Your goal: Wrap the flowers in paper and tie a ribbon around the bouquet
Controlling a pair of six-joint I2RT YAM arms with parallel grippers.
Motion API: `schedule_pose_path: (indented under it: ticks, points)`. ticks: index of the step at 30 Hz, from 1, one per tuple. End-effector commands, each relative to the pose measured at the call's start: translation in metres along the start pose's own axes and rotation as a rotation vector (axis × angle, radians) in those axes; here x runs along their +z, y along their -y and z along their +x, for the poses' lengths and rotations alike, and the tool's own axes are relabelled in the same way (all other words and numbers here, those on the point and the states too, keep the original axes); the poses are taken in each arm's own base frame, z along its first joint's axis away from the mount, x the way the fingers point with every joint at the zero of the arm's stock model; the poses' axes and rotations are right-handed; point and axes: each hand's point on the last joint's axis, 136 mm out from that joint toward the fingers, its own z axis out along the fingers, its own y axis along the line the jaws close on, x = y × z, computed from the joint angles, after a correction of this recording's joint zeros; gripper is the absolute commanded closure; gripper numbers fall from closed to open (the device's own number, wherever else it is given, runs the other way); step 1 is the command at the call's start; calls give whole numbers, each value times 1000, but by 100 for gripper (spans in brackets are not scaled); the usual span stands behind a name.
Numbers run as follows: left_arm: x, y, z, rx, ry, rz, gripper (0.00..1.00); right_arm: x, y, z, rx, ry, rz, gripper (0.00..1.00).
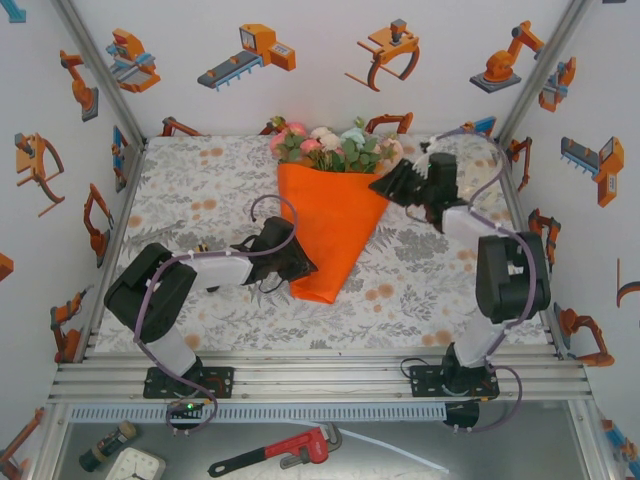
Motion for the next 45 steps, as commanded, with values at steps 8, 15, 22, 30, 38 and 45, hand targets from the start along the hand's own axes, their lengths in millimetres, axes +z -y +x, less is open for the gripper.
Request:
schedule_pose_path:
  ticks: [8, 15, 22, 30, 38, 45]
  points:
    - [9, -37, 13, 3, -35, -135, 68, 32, 35, 112, 90, -100, 119, 59]
    - [-1, -51, 29, 9, -71, -145, 69, 45, 87, 86, 140, -65, 190, 59]
    - [-6, -65, 38, -7, -81, -163, 69, 57, 125, 30, 180, 14, 197, 59]
    - [-7, -61, 37, -20, -69, -159, 69, 60, 177, -35, 222, 88, 269, 59]
    - [-13, -46, 30, -5, -53, -131, 69, 62, 173, -75, 182, 79, 271, 59]
    - [-30, -13, 2, 39, 7, -86, 54, 13, 95, -106, 88, 145, 199, 59]
